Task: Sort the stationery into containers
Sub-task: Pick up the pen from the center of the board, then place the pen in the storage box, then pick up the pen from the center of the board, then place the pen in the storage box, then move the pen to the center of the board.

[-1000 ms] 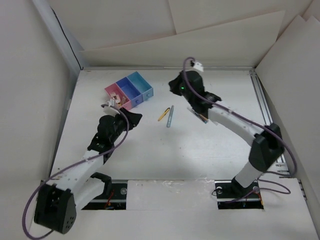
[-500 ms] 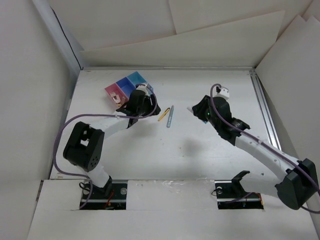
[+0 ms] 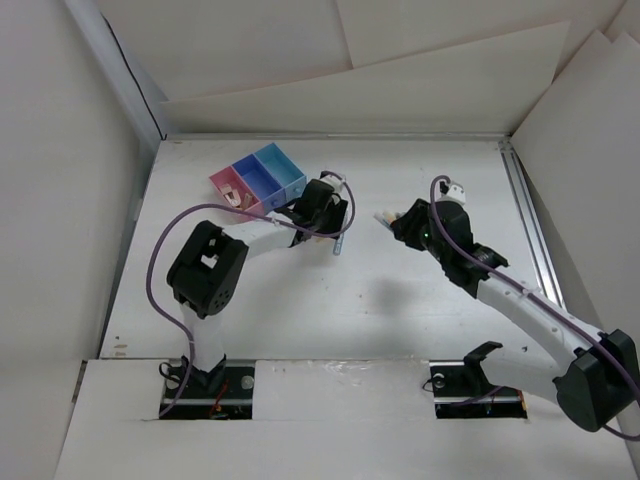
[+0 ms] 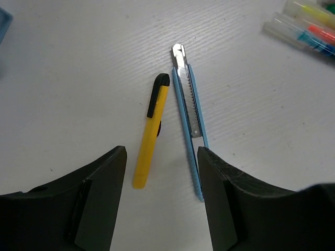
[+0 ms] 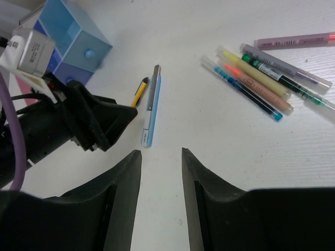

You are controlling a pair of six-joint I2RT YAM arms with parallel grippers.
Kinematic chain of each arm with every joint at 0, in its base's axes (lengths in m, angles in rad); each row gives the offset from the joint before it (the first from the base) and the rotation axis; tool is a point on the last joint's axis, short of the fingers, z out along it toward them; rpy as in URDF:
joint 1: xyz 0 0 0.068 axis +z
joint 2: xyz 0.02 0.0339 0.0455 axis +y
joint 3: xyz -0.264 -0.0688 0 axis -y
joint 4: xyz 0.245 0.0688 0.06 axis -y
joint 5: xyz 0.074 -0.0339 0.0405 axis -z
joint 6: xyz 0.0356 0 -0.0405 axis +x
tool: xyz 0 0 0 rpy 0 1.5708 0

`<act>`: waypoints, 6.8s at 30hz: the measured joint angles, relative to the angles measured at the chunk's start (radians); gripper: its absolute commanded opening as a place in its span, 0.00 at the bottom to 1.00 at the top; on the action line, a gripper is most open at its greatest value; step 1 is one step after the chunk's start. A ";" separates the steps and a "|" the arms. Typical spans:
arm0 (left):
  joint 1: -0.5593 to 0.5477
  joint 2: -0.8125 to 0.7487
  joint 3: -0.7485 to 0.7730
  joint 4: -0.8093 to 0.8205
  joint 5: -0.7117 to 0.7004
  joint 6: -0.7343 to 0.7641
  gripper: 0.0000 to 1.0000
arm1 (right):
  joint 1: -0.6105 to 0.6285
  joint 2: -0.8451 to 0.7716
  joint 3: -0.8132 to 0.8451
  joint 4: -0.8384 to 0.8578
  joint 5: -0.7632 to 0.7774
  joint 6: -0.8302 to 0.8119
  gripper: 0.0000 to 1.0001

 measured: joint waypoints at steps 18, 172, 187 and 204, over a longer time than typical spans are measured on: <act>-0.006 0.103 0.061 -0.084 -0.115 0.044 0.07 | -0.008 -0.006 -0.027 0.024 -0.041 0.000 0.43; 0.436 -0.018 0.016 0.124 -0.043 -0.612 0.48 | -0.076 -0.066 -0.107 0.052 -0.071 0.000 0.44; 0.131 -0.383 -0.265 0.352 -0.114 -0.548 0.41 | -0.141 0.167 -0.075 0.046 0.035 0.009 0.13; -0.069 -0.357 -0.430 0.419 0.105 -0.461 0.39 | -0.172 0.557 0.183 0.003 -0.019 -0.082 0.36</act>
